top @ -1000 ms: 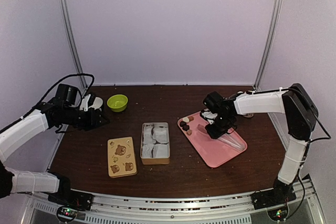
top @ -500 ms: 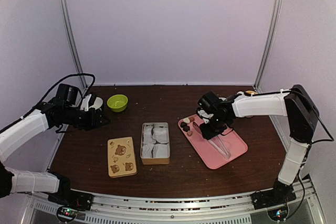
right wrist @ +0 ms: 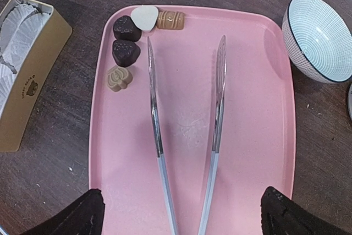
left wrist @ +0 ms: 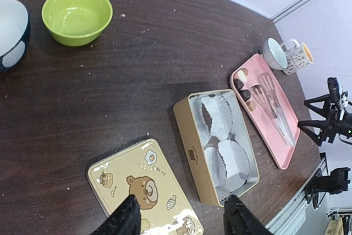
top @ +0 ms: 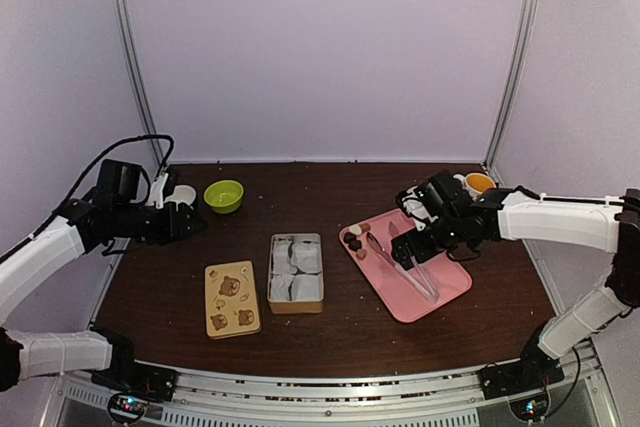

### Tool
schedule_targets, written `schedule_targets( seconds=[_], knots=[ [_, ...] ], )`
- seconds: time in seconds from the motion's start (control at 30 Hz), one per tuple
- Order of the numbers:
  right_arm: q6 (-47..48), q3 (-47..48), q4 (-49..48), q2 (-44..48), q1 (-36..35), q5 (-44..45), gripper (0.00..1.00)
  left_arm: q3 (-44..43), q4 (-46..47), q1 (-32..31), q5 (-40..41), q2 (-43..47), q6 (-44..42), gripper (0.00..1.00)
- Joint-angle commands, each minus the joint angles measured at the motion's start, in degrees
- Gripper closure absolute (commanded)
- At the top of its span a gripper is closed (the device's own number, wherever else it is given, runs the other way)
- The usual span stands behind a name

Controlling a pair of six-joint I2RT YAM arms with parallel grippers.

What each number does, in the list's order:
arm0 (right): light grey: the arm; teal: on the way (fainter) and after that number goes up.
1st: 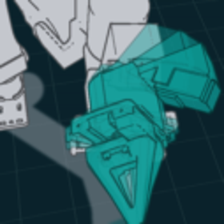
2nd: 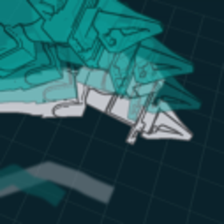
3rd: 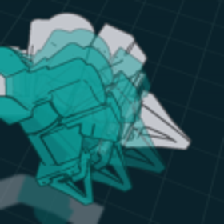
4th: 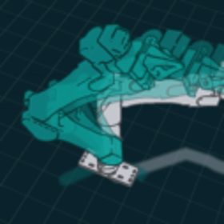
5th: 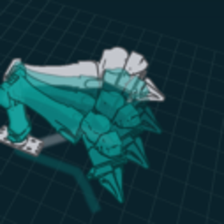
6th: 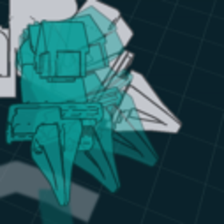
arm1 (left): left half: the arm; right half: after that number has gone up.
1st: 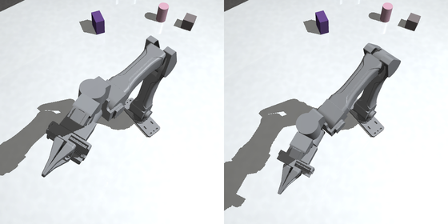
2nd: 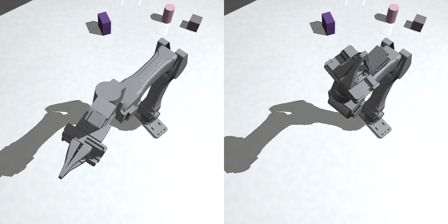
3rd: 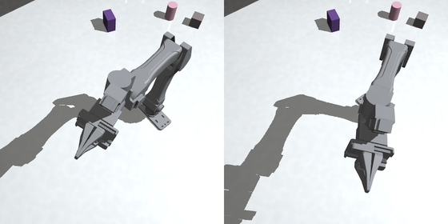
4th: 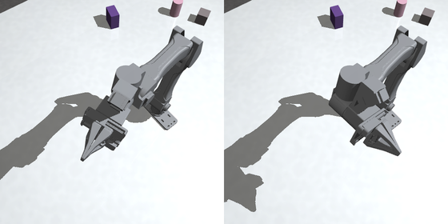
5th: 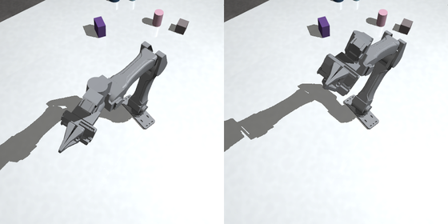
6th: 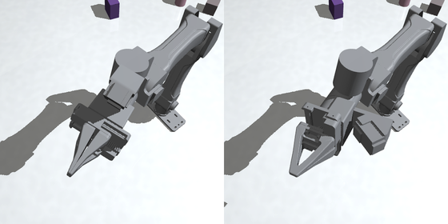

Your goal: Pack the chocolate

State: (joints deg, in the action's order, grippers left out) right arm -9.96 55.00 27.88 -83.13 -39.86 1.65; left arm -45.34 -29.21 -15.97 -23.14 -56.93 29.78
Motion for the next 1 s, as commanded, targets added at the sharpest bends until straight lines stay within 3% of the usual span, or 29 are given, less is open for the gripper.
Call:
schedule_targets(
  seconds=[0.0, 0.23, 0.27, 0.37, 0.57, 0.97],
  knots=[
    [0.62, -5.99, -8.05, 2.31, -0.14, 0.39, 0.00, 1.84, 7.42, -1.12, -0.91, 3.36, 1.21, 0.45],
    [-1.34, -9.90, -13.50, -1.74, -0.16, 0.18, 0.00, 2.36, 9.64, -2.55, -1.10, 6.00, 1.87, 0.29],
    [-1.76, -10.13, -14.01, -2.44, -0.18, 1.03, 0.00, 2.44, 9.68, -2.70, -1.24, 6.49, 1.81, 0.20],
    [-2.29, -10.16, -14.85, -4.43, -0.19, 2.03, 0.01, 2.69, 9.70, -2.86, -1.38, 7.83, 1.88, 0.08],
    [-4.13, -7.62, -14.55, -9.14, -0.15, 3.29, 0.12, 3.89, 10.67, -3.01, -1.13, 10.19, 2.80, 0.02],
    [-5.84, -7.63, -17.37, -12.46, -0.14, 3.56, 0.35, 5.13, 12.35, -2.94, 0.64, 12.10, 4.53, 0.02]
  ],
)
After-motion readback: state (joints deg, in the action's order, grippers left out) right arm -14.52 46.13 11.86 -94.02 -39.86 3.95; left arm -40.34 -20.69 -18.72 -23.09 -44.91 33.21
